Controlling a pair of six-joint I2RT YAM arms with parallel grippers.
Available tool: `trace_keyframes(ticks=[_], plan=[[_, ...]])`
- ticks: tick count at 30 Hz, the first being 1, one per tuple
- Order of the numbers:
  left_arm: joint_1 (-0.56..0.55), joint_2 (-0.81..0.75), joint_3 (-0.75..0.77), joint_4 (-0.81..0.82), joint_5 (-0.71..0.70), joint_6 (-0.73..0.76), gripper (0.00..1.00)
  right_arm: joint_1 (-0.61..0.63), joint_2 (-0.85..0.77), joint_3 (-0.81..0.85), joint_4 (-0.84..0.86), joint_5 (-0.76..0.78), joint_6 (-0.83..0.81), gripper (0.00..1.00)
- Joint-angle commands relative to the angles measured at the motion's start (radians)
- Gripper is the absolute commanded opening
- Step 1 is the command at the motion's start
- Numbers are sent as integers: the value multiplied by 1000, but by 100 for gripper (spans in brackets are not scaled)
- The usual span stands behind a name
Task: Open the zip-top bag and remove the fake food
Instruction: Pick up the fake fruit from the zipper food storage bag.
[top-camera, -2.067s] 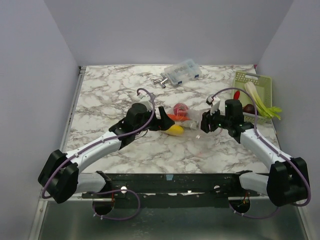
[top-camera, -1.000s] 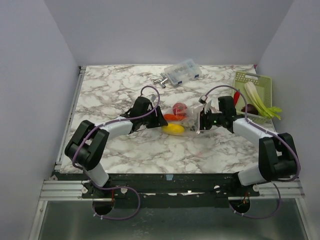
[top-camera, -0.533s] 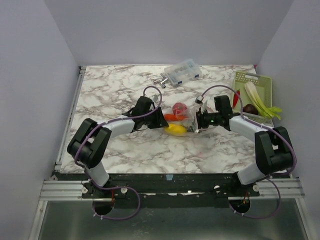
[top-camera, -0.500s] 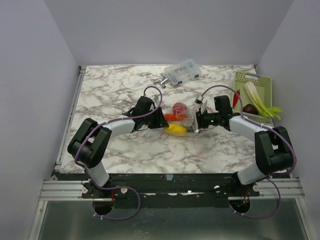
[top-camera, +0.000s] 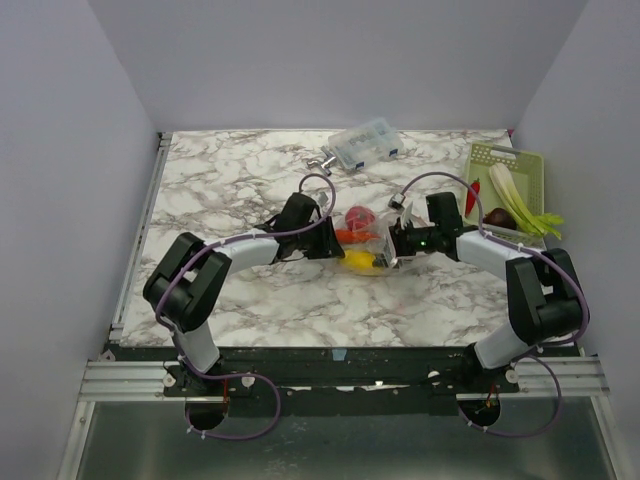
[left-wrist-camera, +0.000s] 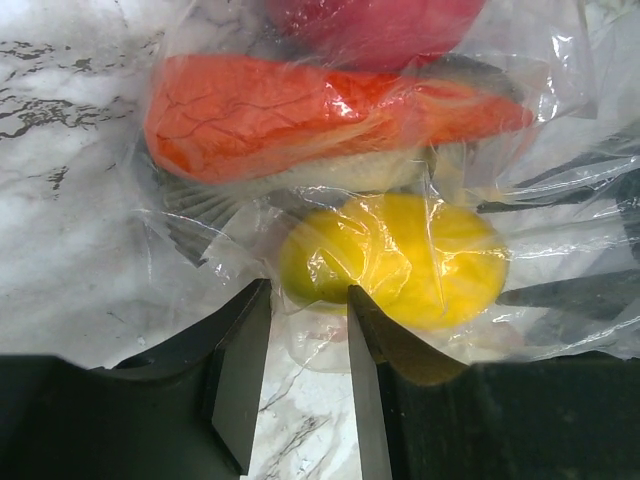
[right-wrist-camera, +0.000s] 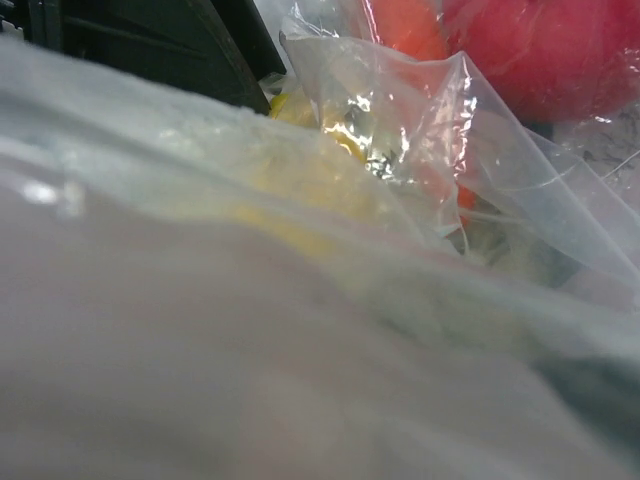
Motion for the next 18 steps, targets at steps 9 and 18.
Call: trace_keyframes(ticks=[9, 18], plan=[[-41, 46, 65, -20, 24, -14, 35, 20, 47, 30, -29, -37, -24, 56], [-49, 49, 67, -13, 29, -23, 33, 39, 78, 41, -56, 0, -41, 63]])
